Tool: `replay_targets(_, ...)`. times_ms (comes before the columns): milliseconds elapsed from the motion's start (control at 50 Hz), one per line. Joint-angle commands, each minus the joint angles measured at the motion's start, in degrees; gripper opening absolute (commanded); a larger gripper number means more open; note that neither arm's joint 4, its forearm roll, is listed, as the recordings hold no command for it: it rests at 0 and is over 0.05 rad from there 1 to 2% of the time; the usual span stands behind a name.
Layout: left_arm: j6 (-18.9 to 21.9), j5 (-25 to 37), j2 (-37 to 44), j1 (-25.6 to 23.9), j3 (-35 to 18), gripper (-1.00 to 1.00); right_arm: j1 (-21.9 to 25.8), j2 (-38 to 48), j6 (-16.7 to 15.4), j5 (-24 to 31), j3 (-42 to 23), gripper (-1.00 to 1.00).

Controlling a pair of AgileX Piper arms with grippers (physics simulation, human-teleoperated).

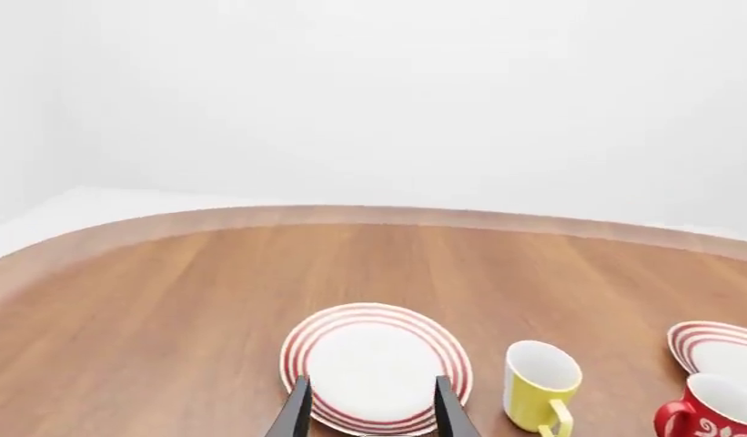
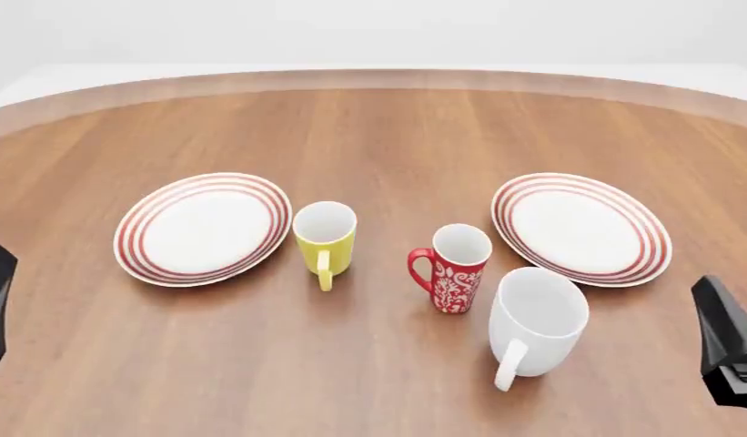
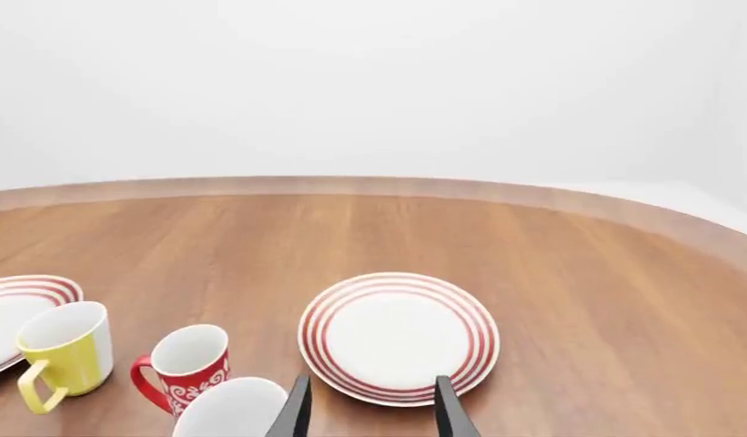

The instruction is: Put the red mug on the left plate.

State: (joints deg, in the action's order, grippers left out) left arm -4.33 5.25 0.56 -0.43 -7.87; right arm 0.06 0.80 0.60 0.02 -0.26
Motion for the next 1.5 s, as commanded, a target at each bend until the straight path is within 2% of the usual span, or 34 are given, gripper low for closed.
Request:
replay_targets(20, 1.7, 3.9, -0.5, 0.0, -7.4, 1.00, 0.0, 0.1, 0.0, 0.0, 0.0, 1.00)
replay_targets(200, 4.1, 7.2, -0.5, -0.3, -13.9, 1.00, 0.0, 0.2, 0.0, -0.2, 0.0, 1.00)
replay_targets(220, 5.7, 7.6, -0.5, -0.9, -15.1, 1.00, 0.0, 0.2, 0.0, -0.2, 0.0, 1.00)
replay_targets(320, 4.7, 7.7, 1.2, -1.6, -17.9, 1.00, 0.1, 0.4, 0.0, -0.4, 0.1, 1.00)
replay_targets(360, 2.2, 7.8, 2.0, -2.7, -19.4, 1.00, 0.1, 0.4, 0.0, -0.4, 0.1, 1.00)
replay_targets(400, 1.5, 7.4, 5.2, -1.9, -21.7, 1.00, 0.1, 0.4, 0.0, -0.4, 0.1, 1.00)
replay_targets(500, 3.0, 8.3, 7.4, -2.4, -26.1, 1.00, 0.1, 0.3, 0.1, -0.3, 0.1, 1.00)
replay_targets(540, -0.5, 8.1, 10.6, -1.2, -28.0, 1.00, 0.1, 0.2, 0.1, -0.2, 0.1, 1.00)
replay_targets(680, 2.8, 7.2, 14.6, -1.2, -33.3, 1.00, 0.1, -0.2, 0.1, 0.2, 0.0, 1.00)
replay_targets(780, 6.9, 6.4, 17.8, -1.8, -37.3, 1.00, 0.1, -0.3, 0.1, 0.4, 0.0, 1.00)
replay_targets(900, 7.1, 6.1, 22.2, -2.2, -40.8, 1.00, 0.1, -0.3, 0.1, 0.4, 0.0, 1.00)
replay_targets(1160, 13.0, 8.1, 31.1, -5.8, -49.9, 1.00, 0.1, -0.3, 0.1, 0.4, 0.0, 1.00)
replay_targets(1260, 17.2, 9.1, 34.8, -8.4, -52.3, 1.00, 0.1, -0.3, 0.1, 0.4, 0.0, 1.00)
replay_targets(1300, 17.0, 9.4, 36.3, -6.9, -53.4, 1.00, 0.1, -0.3, 0.1, 0.4, 0.0, 1.00)
replay_targets(1380, 22.1, 9.7, 39.2, -9.5, -54.1, 1.00, 0.1, -0.3, 0.1, 0.4, 0.0, 1.00)
replay_targets(1420, 22.5, 10.1, 40.3, -9.8, -55.2, 1.00, 0.1, -0.3, 0.1, 0.4, 0.0, 1.00)
replay_targets(1500, 26.3, 11.4, 42.6, -10.7, -58.1, 1.00, 0.1, -0.3, 0.1, 0.4, 0.0, 1.00)
